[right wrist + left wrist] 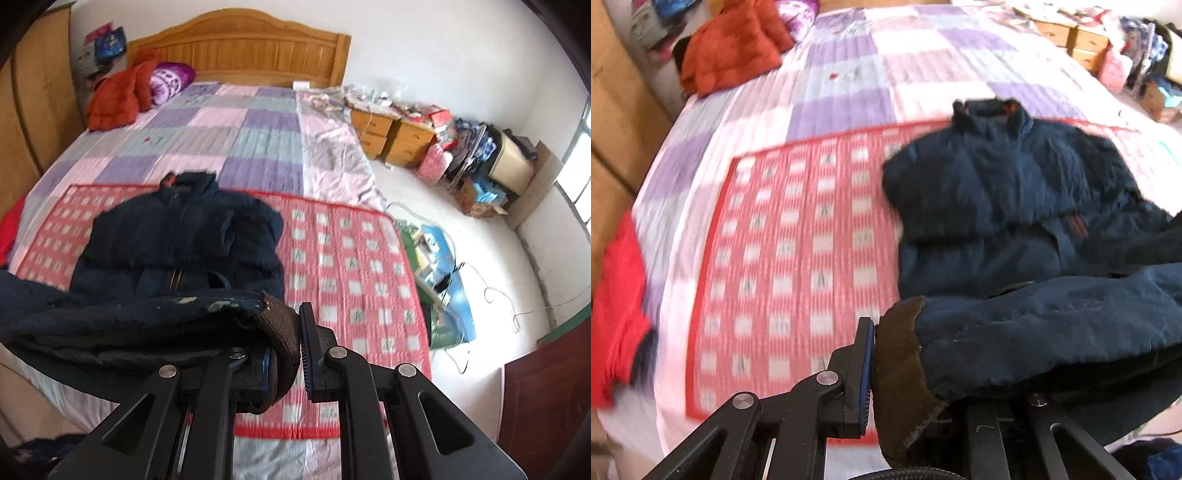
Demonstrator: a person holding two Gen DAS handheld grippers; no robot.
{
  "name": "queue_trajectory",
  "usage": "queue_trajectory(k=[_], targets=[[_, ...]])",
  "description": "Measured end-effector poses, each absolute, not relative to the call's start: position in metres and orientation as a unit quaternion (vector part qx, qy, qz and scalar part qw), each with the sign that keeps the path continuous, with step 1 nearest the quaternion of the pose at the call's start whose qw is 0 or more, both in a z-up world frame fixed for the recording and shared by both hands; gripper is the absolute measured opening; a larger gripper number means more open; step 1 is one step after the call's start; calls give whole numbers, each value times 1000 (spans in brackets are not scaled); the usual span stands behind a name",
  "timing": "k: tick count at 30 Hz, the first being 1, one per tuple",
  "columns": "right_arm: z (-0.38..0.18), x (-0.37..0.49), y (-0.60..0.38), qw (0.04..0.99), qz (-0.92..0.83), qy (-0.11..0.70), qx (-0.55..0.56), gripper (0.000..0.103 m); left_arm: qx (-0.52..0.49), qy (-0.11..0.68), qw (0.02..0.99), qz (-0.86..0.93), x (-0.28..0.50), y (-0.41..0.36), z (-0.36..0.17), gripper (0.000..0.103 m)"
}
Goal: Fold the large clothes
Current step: 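Lift the hem with the right gripper and fold it toward the collar, then lower the folded hem onto the jacket and open the right gripper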
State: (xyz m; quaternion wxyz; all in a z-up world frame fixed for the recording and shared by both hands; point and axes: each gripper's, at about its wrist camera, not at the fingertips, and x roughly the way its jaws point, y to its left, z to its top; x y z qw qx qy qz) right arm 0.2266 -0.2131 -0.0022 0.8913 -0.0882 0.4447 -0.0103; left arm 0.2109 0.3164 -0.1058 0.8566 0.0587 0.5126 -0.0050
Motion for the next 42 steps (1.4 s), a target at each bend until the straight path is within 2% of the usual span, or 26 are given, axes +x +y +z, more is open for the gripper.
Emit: queue_trajectory(k=[6,15,26,42], targets=[[0,328,-210,894,20,434,-108,14,89,520,850,6,298,310,-99,17],[-49,474,-225,890,28,447,-90,14,112,538,835,37,422,301,-121,17],[-137,594,-221,869,-4,486,-92,14,139,571,808,31,541,285,-200,17],[-273,700,-230,838,-33,536,-99,14,99,614,783,17,637,276,-324,17]])
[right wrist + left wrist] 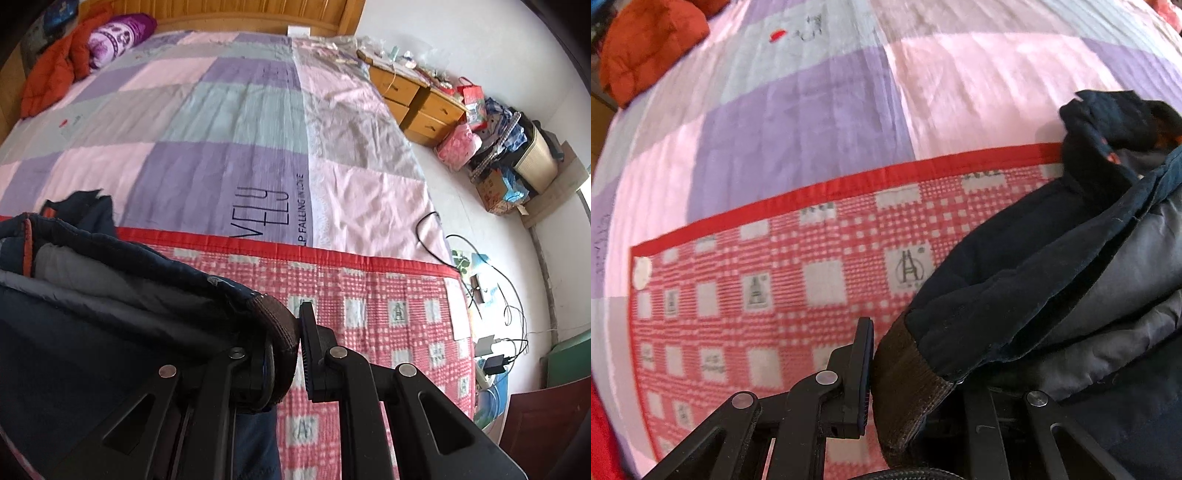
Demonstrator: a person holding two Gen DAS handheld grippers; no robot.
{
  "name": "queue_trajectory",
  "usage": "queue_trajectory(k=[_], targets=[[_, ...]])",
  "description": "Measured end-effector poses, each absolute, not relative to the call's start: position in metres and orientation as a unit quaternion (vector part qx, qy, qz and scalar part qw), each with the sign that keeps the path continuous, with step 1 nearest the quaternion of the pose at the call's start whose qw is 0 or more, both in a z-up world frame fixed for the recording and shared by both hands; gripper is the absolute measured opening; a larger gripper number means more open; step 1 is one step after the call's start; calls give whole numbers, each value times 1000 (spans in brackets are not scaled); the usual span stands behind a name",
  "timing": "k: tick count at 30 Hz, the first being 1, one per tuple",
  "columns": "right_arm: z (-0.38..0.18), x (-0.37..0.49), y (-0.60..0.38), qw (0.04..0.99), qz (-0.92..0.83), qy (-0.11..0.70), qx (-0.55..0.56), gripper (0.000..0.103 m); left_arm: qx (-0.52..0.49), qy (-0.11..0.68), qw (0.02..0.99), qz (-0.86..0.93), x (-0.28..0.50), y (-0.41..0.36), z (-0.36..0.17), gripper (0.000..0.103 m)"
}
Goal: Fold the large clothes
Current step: 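Lower the folded hem onto the jacket and open the right gripper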
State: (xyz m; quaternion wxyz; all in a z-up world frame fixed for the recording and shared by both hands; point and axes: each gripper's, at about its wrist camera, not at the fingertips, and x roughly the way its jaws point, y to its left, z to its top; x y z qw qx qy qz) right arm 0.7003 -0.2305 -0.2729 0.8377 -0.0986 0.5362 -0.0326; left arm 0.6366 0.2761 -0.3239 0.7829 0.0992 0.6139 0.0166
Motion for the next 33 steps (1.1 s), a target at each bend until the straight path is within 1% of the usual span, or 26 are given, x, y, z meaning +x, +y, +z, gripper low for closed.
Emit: queue_trajectory(k=[6,8,12,15,16,17,18,19,20,21,22,23,24,25,26,29,30,33], targets=[[-319,717,-237,828,-42,553,-82,14,65,632,772,13,650,277,-362,18],[-330,720,-239,827,-46,556,-72,14,50,637,769,15,653,278,-373,19],[-349,726,-238,816,-51,572,-62,15,30,646,763,20,657,277,-383,20],[-353,729,-235,809,-53,581,-72,16,15,644,764,27,659,277,-377,28],[-351,729,-235,809,-52,580,-76,16,10,640,768,26,660,279,-371,40],[-348,728,-235,810,-50,579,-79,18,0,631,776,24,660,282,-359,56],[-342,727,-235,812,-51,574,-92,28,-12,624,781,18,661,285,-350,63],[-336,725,-235,814,-55,569,-104,36,-28,618,786,10,661,290,-339,74],[-328,723,-237,819,-60,558,-123,57,-52,607,793,3,661,297,-322,80],[-318,721,-241,824,-56,548,-131,69,-62,599,798,1,661,301,-312,81],[-310,721,-248,828,-50,546,-123,73,-76,586,807,-3,659,305,-298,83],[-304,721,-256,828,-44,550,-102,79,-82,572,816,-9,655,306,-282,84],[-296,720,-265,829,-41,552,-77,84,-76,564,822,-14,652,303,-272,84],[-287,715,-268,835,-39,544,-66,85,-66,553,830,-20,647,298,-262,84],[-279,710,-265,841,-36,535,-76,85,-52,544,837,-26,642,290,-254,85],[-264,691,-245,845,-35,508,-160,87,-30,528,847,-56,626,266,-239,85],[-256,687,-246,854,-28,497,-147,88,-26,523,849,-69,618,252,-237,85],[-251,699,-274,851,-1,525,8,88,-10,508,854,-113,595,211,-238,85]])
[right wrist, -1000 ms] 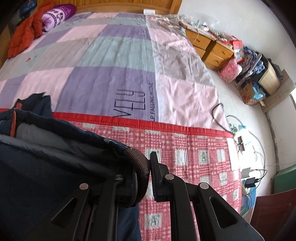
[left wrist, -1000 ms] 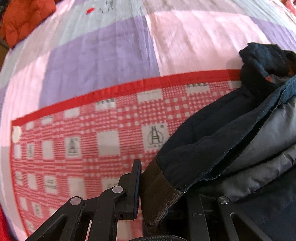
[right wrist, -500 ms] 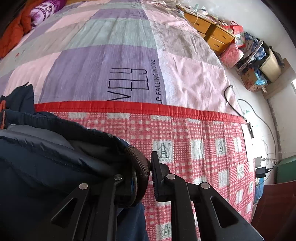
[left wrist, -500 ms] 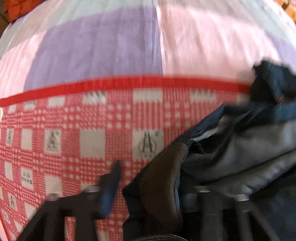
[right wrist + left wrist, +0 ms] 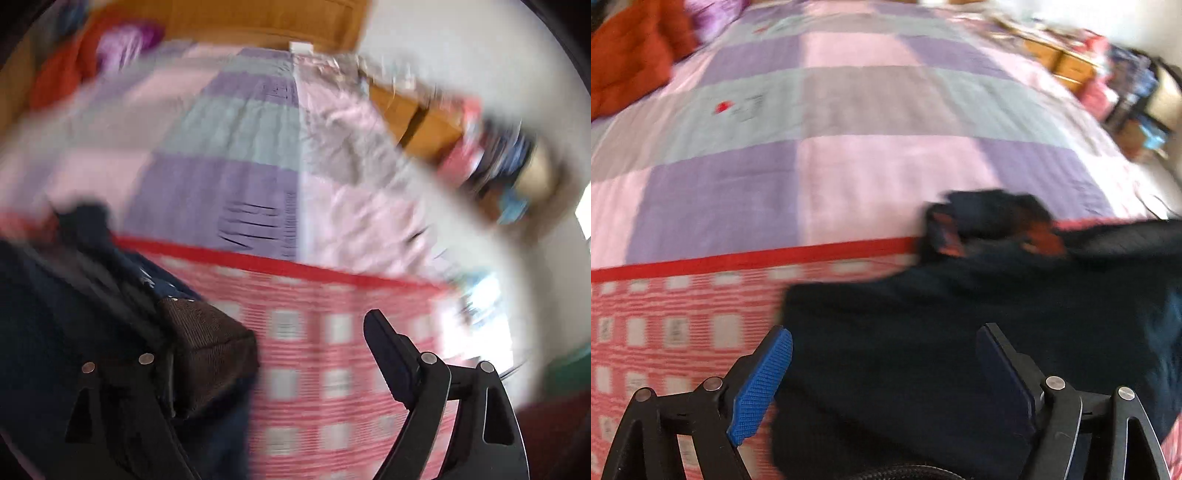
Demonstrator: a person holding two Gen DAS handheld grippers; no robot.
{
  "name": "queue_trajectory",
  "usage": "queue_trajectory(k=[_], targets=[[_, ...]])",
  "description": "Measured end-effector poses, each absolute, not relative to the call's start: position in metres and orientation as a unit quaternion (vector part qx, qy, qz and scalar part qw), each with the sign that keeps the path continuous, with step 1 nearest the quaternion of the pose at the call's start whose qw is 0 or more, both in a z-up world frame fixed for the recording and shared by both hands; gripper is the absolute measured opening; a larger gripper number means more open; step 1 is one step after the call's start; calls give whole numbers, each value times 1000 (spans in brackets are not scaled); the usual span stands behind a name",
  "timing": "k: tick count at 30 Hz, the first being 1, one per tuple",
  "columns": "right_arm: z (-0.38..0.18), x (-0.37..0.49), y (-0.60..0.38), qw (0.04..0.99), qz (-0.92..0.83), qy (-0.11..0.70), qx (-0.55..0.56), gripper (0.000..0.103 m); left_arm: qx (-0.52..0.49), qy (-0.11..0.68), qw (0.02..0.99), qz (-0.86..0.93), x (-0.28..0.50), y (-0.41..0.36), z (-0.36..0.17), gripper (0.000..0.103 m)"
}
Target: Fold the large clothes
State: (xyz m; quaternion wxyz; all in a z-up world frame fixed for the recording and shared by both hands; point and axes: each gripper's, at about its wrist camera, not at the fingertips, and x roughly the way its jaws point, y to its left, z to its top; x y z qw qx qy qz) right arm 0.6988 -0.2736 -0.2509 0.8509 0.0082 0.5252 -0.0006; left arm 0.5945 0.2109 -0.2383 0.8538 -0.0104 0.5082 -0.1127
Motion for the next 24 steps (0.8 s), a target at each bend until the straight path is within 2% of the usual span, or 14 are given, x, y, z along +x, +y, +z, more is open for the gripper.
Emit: queue_trajectory(k=[1,2,5,8,10,11,13,16,19,24], targets=[[-256,711,-282,835,-11,549,42,88,-7,506,853,-127,589,198,-238,85],[-258,718,-279,826,-21,563,23,88,0,504,852,-144,582,179,-242,85],[-270,726,-248,790,-21,605,-100,89,8,510,843,-172,571,144,-255,85],[-276,720,-233,756,-21,623,-198,94,-4,531,830,-172,572,115,-276,85],[-256,713,-236,786,-7,595,-166,95,-18,542,825,-159,577,107,-286,85],[-236,708,-245,819,20,565,-98,95,-18,544,826,-146,579,104,-291,85],[-208,700,-260,857,11,514,-26,102,-15,544,830,-124,578,99,-295,85],[-182,668,-267,901,10,433,32,103,-5,541,837,-86,579,98,-300,85],[-199,634,-229,896,67,438,11,103,9,544,838,-48,577,103,-308,85],[-278,586,-133,845,131,501,-132,103,11,547,836,-39,580,104,-322,86]])
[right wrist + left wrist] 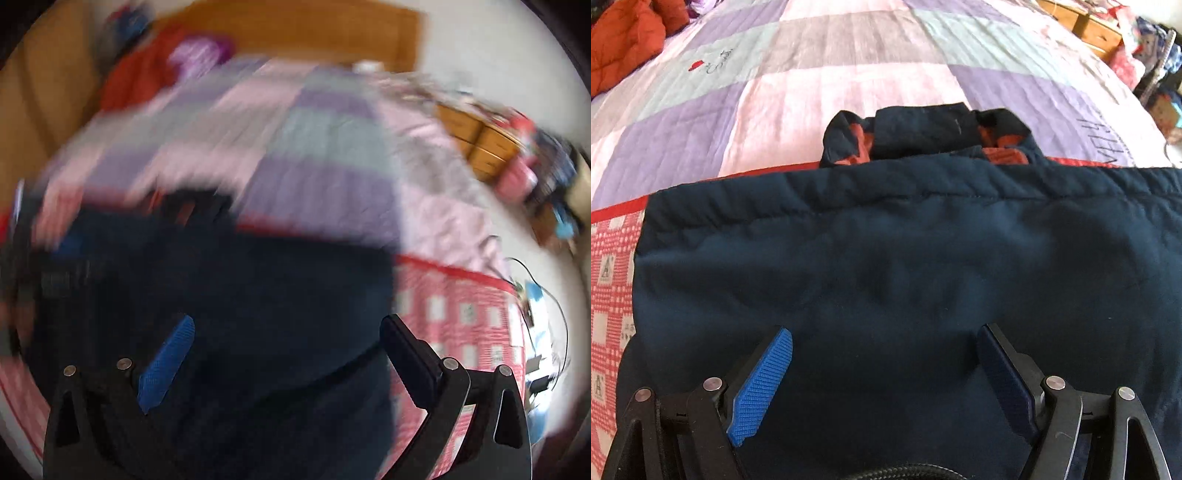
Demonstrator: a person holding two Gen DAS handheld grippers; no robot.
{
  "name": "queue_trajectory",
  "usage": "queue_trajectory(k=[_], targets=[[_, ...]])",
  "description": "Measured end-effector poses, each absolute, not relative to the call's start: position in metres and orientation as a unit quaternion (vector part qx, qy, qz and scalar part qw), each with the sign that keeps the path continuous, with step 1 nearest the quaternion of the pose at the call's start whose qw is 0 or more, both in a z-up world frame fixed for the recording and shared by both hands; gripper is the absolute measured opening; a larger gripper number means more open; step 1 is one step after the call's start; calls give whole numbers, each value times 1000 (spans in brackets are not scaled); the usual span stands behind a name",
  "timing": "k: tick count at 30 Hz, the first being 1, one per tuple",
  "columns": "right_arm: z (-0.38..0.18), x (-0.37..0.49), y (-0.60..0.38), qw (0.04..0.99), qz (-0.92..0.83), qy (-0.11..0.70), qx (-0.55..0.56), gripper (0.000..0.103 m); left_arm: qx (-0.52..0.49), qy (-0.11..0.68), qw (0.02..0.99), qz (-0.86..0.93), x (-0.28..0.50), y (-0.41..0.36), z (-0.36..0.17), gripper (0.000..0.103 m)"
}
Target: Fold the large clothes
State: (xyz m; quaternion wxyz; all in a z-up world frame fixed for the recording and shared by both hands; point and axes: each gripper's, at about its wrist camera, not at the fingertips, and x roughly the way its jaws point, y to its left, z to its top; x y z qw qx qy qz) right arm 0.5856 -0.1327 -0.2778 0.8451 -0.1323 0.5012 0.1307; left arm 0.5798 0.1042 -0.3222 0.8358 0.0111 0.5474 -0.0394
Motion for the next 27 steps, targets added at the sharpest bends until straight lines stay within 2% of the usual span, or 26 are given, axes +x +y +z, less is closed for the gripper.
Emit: queue_trajectory(k=[3,6,21,24,27], targets=[[-317,582,-107,824,124,527,-166,103,21,544,838,-39,584,102,-329,87],[-335,601,-102,821,110,541,-144,103,26,542,839,-35,589,101,-333,88],[-361,695,-88,835,61,533,-121,103,38,536,843,-22,617,93,-349,93],[-368,715,-88,833,58,538,-116,103,47,535,843,-19,626,92,-352,96],[-370,735,-97,834,41,540,-103,103,49,536,842,-16,642,97,-357,103]])
